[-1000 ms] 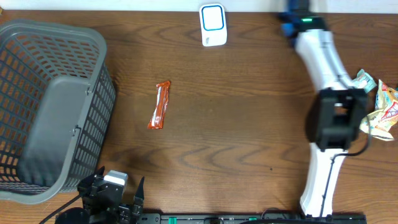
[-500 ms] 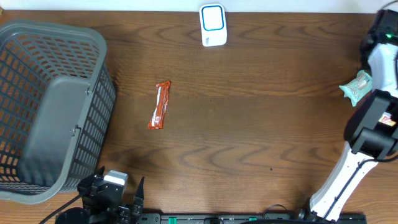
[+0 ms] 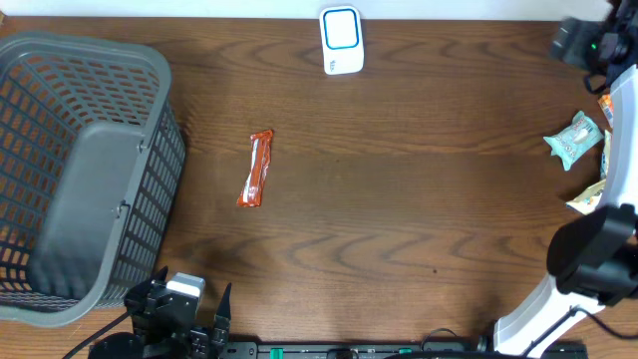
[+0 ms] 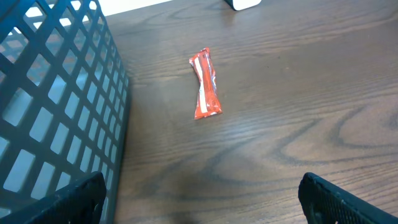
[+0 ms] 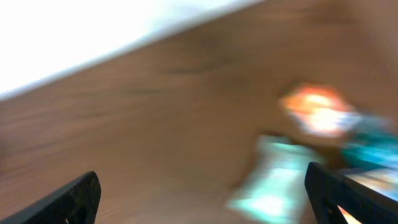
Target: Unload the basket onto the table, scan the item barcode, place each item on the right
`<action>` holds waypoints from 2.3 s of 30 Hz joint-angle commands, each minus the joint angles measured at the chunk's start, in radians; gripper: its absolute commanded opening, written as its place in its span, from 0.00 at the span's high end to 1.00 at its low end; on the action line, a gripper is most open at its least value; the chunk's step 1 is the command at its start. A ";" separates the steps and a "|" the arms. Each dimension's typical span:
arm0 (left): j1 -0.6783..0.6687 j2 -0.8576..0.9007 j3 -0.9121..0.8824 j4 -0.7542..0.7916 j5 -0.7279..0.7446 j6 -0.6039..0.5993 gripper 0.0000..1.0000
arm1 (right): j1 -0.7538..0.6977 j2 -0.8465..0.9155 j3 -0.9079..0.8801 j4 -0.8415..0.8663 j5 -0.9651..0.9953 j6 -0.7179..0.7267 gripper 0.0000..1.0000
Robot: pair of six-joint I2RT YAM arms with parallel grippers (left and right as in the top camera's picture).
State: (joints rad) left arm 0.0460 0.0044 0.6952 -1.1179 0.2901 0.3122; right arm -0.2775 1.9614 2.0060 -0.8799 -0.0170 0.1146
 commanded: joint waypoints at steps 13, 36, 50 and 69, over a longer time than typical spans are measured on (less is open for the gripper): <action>0.005 -0.001 0.004 0.003 0.013 0.005 0.02 | 0.727 0.182 -0.025 -0.021 -0.534 0.327 0.01; 0.005 -0.001 0.004 0.003 0.013 0.005 0.01 | 0.891 0.653 -0.025 0.290 -0.768 0.260 0.06; 0.005 -0.001 0.004 0.003 0.013 0.005 0.02 | 0.795 0.589 -0.017 0.029 -0.692 0.040 0.99; 0.005 -0.001 0.004 0.003 0.013 0.005 0.02 | 0.741 0.290 -0.024 -0.317 -0.373 -0.033 0.99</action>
State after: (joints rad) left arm 0.0460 0.0044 0.6952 -1.1179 0.2901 0.3122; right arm 0.4484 2.2448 1.9862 -1.2076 -0.4381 0.0639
